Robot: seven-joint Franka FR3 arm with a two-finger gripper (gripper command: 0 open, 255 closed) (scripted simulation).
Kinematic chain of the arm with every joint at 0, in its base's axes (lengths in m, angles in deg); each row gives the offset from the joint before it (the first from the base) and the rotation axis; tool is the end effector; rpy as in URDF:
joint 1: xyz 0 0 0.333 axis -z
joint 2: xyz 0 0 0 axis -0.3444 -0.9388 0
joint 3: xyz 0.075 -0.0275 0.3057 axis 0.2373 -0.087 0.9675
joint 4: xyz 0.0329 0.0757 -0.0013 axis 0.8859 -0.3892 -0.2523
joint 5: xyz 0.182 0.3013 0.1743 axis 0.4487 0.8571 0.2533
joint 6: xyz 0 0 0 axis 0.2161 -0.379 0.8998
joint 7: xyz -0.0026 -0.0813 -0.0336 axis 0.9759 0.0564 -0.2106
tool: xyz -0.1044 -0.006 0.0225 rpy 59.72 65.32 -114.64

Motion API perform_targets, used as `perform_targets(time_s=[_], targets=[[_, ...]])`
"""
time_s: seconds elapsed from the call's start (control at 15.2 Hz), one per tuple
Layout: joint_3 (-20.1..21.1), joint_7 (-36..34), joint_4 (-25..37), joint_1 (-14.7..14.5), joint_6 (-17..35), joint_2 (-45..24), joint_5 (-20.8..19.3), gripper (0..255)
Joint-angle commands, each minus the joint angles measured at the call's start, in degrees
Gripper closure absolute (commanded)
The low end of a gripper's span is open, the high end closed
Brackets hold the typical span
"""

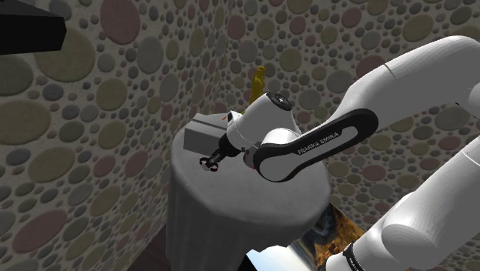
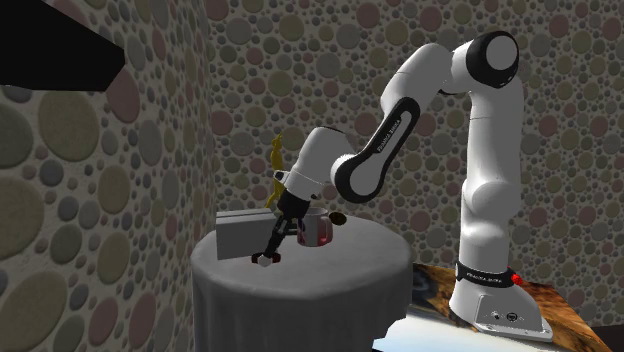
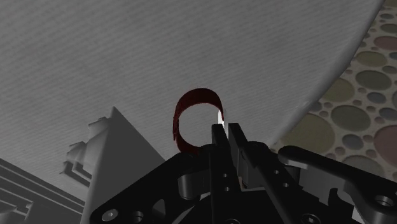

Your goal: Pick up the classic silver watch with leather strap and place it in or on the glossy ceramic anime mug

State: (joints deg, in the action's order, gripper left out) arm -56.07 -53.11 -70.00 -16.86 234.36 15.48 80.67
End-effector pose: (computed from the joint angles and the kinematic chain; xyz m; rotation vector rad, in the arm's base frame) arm 0.4444 0.2322 0.3360 -2.8949 -0.5697 -0.6829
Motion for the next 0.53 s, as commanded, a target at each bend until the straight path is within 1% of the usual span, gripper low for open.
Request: perform_targets(time_s=[0.0,0.2,0.46], targets=[[0.0,1.2,0.1,-0.2,-0.8,0.8,1.6,255],[-0.2,4.1,0.7,-0.9,-3.4,3.0,5.4,255],[-1.0,6.5,1.7,-1.8,-6.8,5.7,8.7,255]])
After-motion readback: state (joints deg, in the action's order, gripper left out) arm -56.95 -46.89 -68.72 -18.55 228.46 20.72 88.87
